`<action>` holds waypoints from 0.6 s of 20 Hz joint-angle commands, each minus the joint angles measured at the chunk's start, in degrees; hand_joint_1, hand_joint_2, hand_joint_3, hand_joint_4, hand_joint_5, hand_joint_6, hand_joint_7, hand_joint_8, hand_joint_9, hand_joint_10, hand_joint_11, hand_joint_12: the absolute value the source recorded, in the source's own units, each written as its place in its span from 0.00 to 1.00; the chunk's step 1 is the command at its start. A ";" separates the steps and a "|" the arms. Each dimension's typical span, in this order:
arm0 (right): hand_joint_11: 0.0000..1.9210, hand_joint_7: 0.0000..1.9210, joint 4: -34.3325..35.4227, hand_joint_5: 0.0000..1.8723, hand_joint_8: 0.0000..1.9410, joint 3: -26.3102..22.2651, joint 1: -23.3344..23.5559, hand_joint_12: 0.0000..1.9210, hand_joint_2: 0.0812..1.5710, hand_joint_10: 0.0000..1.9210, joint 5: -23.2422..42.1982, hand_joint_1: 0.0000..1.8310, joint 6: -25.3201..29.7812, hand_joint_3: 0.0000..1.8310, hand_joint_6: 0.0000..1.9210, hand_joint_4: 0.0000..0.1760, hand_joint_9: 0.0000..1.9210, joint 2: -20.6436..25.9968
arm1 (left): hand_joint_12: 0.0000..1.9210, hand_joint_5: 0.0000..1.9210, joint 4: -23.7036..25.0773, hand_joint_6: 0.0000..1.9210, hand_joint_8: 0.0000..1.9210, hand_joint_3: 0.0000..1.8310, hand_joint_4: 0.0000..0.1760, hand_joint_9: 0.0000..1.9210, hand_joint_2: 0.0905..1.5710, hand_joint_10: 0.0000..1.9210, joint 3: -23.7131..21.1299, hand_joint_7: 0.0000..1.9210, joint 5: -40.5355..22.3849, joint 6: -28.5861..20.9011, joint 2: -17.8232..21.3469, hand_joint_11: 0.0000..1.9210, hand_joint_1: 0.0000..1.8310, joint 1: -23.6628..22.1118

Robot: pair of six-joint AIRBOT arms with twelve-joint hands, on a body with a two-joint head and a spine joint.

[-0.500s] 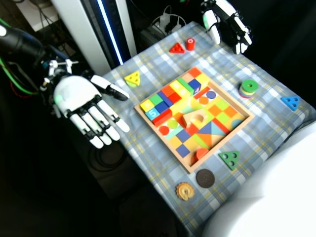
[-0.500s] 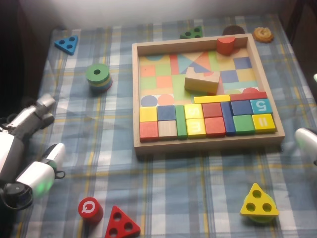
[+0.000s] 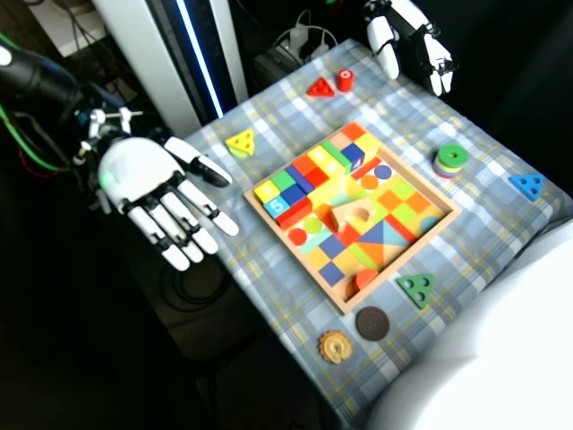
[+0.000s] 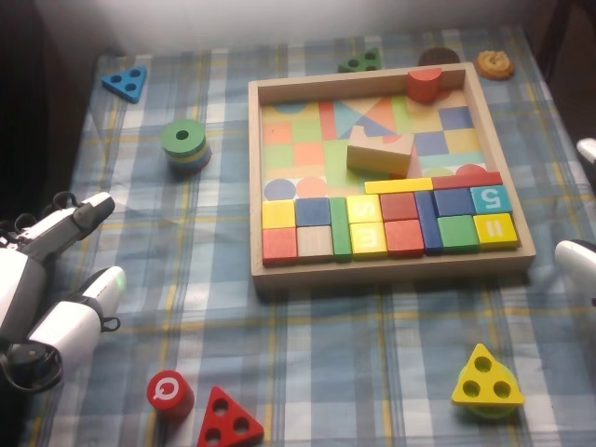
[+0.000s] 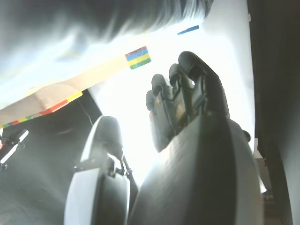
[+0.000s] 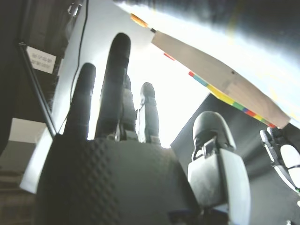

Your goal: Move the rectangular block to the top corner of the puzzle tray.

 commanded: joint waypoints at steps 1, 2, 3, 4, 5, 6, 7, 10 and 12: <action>0.00 0.18 -3.17 0.14 0.01 0.72 1.05 0.56 0.79 0.02 5.29 0.22 0.19 0.00 0.00 0.44 0.18 1.18 | 0.44 0.24 2.67 0.00 0.00 0.00 0.25 0.15 0.88 0.01 0.05 0.23 -6.29 -0.53 -0.05 0.00 0.37 -0.44; 0.00 0.18 -4.59 0.14 0.00 1.05 1.72 0.56 0.79 0.02 3.80 0.26 0.21 0.00 0.00 0.43 0.18 2.26 | 0.44 0.24 2.67 0.00 0.00 0.00 0.24 0.15 0.88 0.01 0.05 0.23 -6.18 -0.53 -0.04 0.00 0.38 -0.44; 0.00 0.19 -6.16 0.13 0.00 1.39 2.51 0.60 0.78 0.02 2.27 0.30 0.27 0.00 0.00 0.50 0.18 3.27 | 0.48 0.24 2.68 0.00 0.00 0.00 0.15 0.16 0.87 0.02 0.04 0.24 -6.10 -0.53 -0.03 0.00 0.40 -0.44; 0.00 0.22 -7.28 0.14 0.01 1.73 3.01 0.71 0.76 0.04 1.20 0.35 0.63 0.00 0.00 0.39 0.24 3.87 | 0.47 0.24 2.69 0.00 0.00 0.00 0.12 0.16 0.87 0.01 0.06 0.24 -5.97 -0.53 -0.02 0.00 0.41 -0.44; 0.01 0.24 -9.27 0.15 0.01 2.81 3.54 0.77 0.75 0.04 -0.30 0.37 4.03 0.00 0.00 0.22 0.26 4.68 | 0.47 0.24 2.75 0.00 0.00 0.00 0.13 0.16 0.88 0.01 0.09 0.23 -5.74 -0.53 -0.02 0.00 0.39 -0.44; 0.07 0.26 -10.76 0.16 0.01 4.39 3.56 0.77 0.75 0.05 -1.41 0.39 9.76 0.00 0.00 0.08 0.29 5.13 | 0.44 0.23 2.78 0.00 0.00 0.00 0.18 0.16 0.88 0.01 0.09 0.23 -5.60 -0.53 -0.02 0.00 0.38 -0.44; 0.08 0.26 -13.13 0.16 0.00 6.98 3.57 0.76 0.75 0.04 -2.97 0.40 17.41 0.00 0.00 0.13 0.29 5.46 | 0.44 0.23 2.86 0.00 0.00 0.00 0.21 0.16 0.88 0.01 0.09 0.23 -5.40 -0.52 0.02 0.00 0.40 -0.44; 0.04 0.25 -17.09 0.14 0.00 9.26 5.19 0.76 0.74 0.02 -6.00 0.43 22.57 0.00 0.00 0.00 0.28 6.94 | 0.42 0.23 2.87 0.00 0.00 0.00 0.01 0.16 0.88 0.01 0.10 0.23 -5.07 -0.52 0.12 0.00 0.41 -0.44; 0.04 0.29 -20.13 0.14 0.02 10.20 7.33 0.76 0.72 0.03 -9.61 0.47 22.55 0.00 0.00 0.00 0.31 7.61 | 0.41 0.23 2.86 0.00 0.00 0.00 0.08 0.17 0.88 0.01 0.11 0.23 -4.95 -0.52 0.13 0.00 0.41 -0.41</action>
